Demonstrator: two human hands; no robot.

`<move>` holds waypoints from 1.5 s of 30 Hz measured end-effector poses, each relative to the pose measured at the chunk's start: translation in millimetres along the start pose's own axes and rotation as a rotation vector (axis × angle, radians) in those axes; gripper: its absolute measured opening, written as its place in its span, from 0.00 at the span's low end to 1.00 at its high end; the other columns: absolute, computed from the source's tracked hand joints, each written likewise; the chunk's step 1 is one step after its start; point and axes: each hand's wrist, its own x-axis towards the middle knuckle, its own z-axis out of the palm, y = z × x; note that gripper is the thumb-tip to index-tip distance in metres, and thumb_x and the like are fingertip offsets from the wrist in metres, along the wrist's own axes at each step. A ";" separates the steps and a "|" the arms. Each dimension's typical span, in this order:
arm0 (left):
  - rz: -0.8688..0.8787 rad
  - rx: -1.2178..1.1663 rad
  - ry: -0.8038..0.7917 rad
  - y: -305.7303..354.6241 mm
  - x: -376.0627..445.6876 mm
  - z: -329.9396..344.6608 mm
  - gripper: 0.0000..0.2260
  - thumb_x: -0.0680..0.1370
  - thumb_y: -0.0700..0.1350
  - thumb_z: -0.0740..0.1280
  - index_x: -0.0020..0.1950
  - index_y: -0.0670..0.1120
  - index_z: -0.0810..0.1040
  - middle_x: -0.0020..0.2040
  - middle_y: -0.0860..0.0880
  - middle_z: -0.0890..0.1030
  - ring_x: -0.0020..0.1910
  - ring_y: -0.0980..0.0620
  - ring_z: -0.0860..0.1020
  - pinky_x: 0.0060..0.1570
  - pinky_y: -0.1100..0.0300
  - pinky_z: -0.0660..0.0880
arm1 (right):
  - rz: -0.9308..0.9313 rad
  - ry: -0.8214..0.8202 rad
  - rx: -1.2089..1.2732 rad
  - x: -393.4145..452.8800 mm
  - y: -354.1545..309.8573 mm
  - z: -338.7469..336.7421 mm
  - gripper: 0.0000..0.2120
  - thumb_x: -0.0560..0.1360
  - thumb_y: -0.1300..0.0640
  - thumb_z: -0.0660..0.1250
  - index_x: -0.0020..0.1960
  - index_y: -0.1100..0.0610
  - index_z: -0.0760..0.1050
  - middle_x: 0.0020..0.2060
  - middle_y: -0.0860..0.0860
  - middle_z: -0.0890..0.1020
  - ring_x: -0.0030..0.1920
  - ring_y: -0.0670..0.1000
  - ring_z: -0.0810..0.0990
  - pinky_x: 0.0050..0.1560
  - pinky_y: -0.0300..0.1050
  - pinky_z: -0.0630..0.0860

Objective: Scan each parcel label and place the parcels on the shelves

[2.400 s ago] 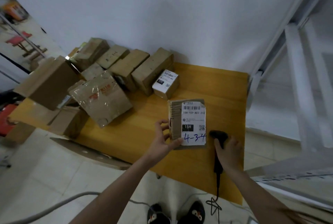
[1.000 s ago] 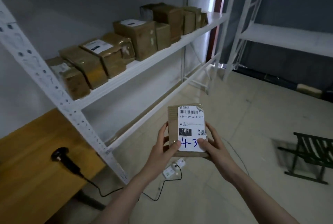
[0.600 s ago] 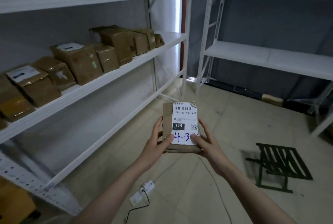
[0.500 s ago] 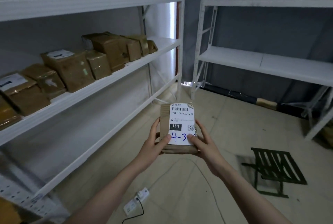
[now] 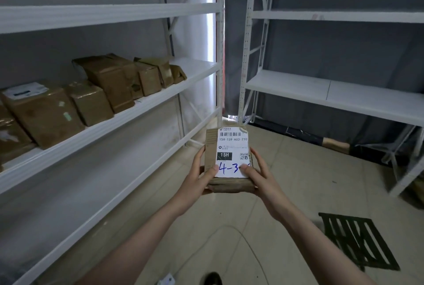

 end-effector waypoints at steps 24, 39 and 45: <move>-0.008 -0.097 0.150 23.4 408.0 -89.3 0.25 0.82 0.49 0.62 0.74 0.64 0.55 0.63 0.53 0.78 0.56 0.56 0.80 0.41 0.63 0.80 | 0.048 -0.053 -0.034 444.6 -29.9 -21.5 0.20 0.78 0.52 0.62 0.66 0.33 0.66 0.52 0.38 0.83 0.54 0.49 0.81 0.50 0.55 0.81; 0.119 0.043 0.680 47.9 636.0 -160.6 0.14 0.81 0.42 0.63 0.60 0.59 0.66 0.56 0.55 0.78 0.53 0.56 0.80 0.49 0.59 0.81 | 0.075 -0.381 -0.256 760.9 -73.6 10.1 0.26 0.76 0.50 0.67 0.71 0.40 0.65 0.58 0.48 0.80 0.52 0.50 0.80 0.52 0.55 0.80; 0.076 0.832 0.921 55.2 660.3 -187.1 0.21 0.79 0.52 0.65 0.70 0.48 0.69 0.63 0.46 0.74 0.58 0.49 0.77 0.54 0.54 0.79 | 0.022 -0.472 -0.353 821.0 -86.2 54.1 0.26 0.76 0.50 0.66 0.73 0.46 0.64 0.63 0.51 0.75 0.47 0.45 0.77 0.39 0.44 0.77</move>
